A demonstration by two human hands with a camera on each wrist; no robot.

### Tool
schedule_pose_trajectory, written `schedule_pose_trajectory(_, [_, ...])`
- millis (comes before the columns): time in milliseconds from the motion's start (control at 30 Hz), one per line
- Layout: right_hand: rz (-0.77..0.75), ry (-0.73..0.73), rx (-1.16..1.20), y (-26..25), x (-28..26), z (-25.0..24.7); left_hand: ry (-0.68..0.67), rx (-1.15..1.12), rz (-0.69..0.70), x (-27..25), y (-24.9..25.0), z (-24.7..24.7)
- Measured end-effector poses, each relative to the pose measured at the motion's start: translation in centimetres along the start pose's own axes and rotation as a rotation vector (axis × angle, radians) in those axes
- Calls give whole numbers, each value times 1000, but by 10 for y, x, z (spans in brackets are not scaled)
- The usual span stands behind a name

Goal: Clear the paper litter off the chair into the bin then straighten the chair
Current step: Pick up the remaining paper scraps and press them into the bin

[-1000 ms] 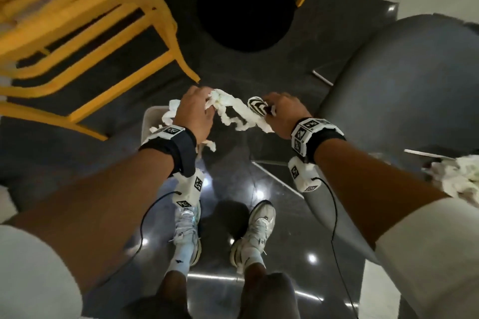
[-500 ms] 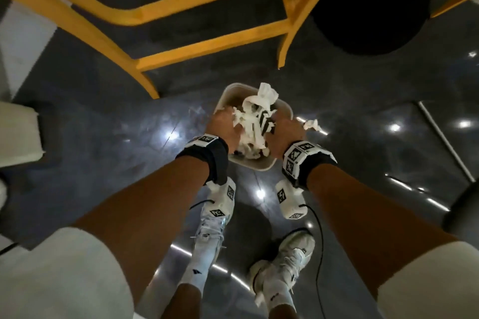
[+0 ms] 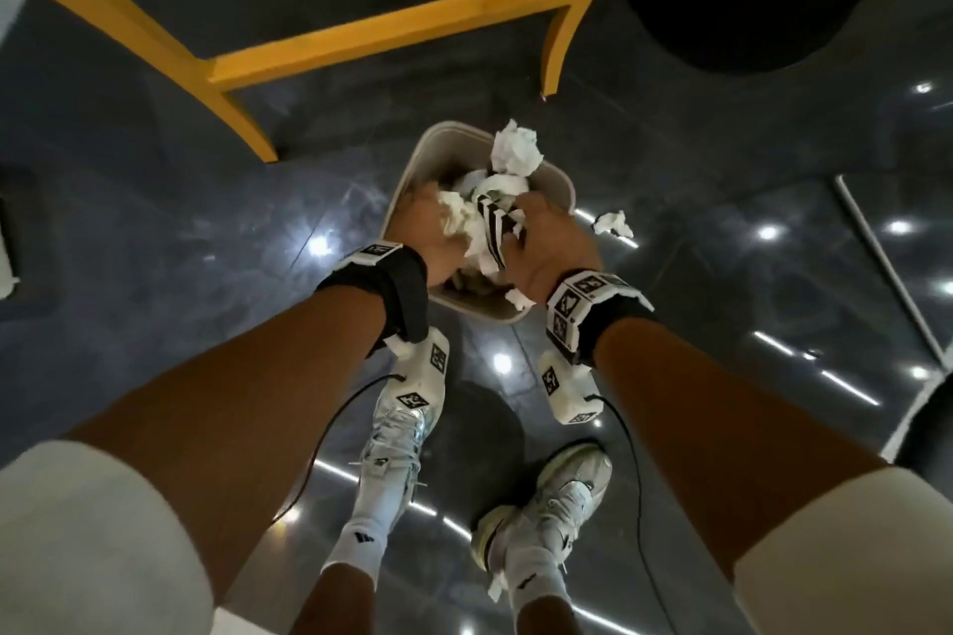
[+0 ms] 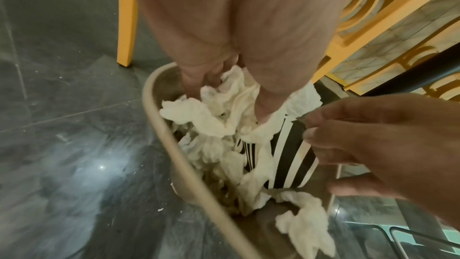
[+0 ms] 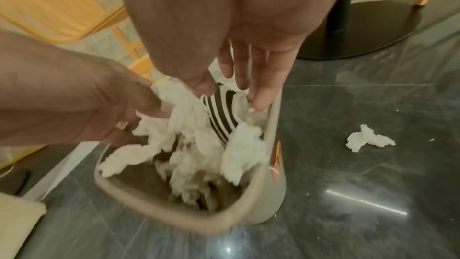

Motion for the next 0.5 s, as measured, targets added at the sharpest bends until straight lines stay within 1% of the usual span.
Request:
schedule_pose_trajectory(67, [19, 88, -5, 10, 3, -24, -1, 58, 20, 2, 14, -3])
schedule_pose_trajectory(167, [189, 191, 139, 47, 14, -51, 52, 94, 58, 6, 30, -1])
schedule_pose_trajectory(233, [287, 217, 145, 79, 28, -56, 80, 180, 67, 12, 31, 5])
schedule_pose_trajectory(267, [321, 202, 111, 94, 37, -55, 99, 226, 84, 14, 31, 9])
schedule_pose_trajectory(333, [363, 103, 14, 123, 59, -41, 128, 307, 126, 23, 28, 18])
schedule_pose_trajectory(400, [351, -24, -59, 148, 80, -17, 130, 364, 182, 37, 22, 27])
schedule_pose_trajectory(500, [302, -132, -163, 180, 116, 23, 132, 379, 232, 60, 9, 35])
Point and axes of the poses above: each hand's wrist, its own x-axis towards the middle knuckle, its own z-axis out of the palm, y = z × x, the point moved 4 cm from there along x, towards the middle knuckle, and after that the axes turned 3 degrees about -x, right-handed, at the moved point
